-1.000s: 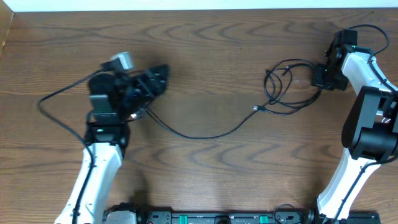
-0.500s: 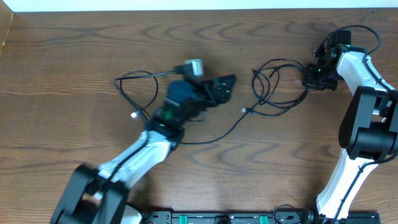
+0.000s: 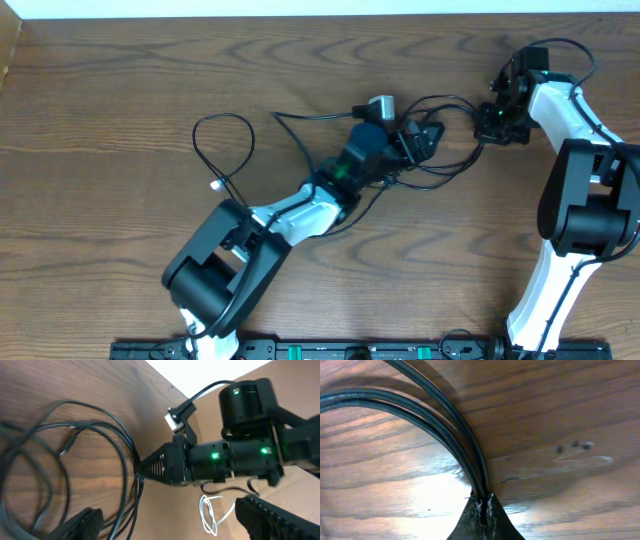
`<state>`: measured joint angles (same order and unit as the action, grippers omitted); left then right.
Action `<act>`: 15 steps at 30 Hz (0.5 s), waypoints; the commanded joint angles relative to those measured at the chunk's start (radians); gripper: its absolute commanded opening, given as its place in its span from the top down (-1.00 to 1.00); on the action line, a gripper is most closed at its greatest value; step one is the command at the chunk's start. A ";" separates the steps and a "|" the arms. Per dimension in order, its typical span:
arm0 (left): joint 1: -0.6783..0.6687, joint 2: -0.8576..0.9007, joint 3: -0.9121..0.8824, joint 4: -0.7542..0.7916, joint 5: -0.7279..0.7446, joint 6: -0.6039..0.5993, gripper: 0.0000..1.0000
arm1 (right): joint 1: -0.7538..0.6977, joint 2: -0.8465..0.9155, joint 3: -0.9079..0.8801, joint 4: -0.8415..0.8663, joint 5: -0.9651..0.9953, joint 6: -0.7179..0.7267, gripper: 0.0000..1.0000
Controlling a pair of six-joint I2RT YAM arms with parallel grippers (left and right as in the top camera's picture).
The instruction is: Untangle cables
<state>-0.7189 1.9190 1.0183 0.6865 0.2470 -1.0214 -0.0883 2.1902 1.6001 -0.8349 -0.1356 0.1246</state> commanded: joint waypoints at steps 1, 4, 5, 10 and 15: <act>-0.011 0.052 0.048 -0.015 -0.085 -0.029 -0.74 | 0.030 0.026 -0.026 -0.016 -0.028 -0.010 0.98; -0.011 0.091 0.063 -0.016 -0.108 -0.084 -0.67 | 0.032 0.026 -0.026 -0.023 -0.028 -0.010 0.98; -0.011 0.102 0.063 -0.016 -0.124 -0.114 -0.66 | 0.032 0.026 -0.026 -0.024 -0.028 -0.010 0.98; -0.011 0.114 0.063 -0.032 -0.170 -0.147 -0.63 | 0.032 0.026 -0.026 -0.024 -0.028 -0.010 0.98; -0.011 0.114 0.063 -0.082 -0.238 -0.148 -0.63 | 0.032 0.026 -0.026 -0.026 -0.029 -0.010 0.98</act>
<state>-0.7303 2.0354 1.0679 0.6243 0.0784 -1.1553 -0.0689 2.1902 1.6001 -0.8459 -0.1421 0.1242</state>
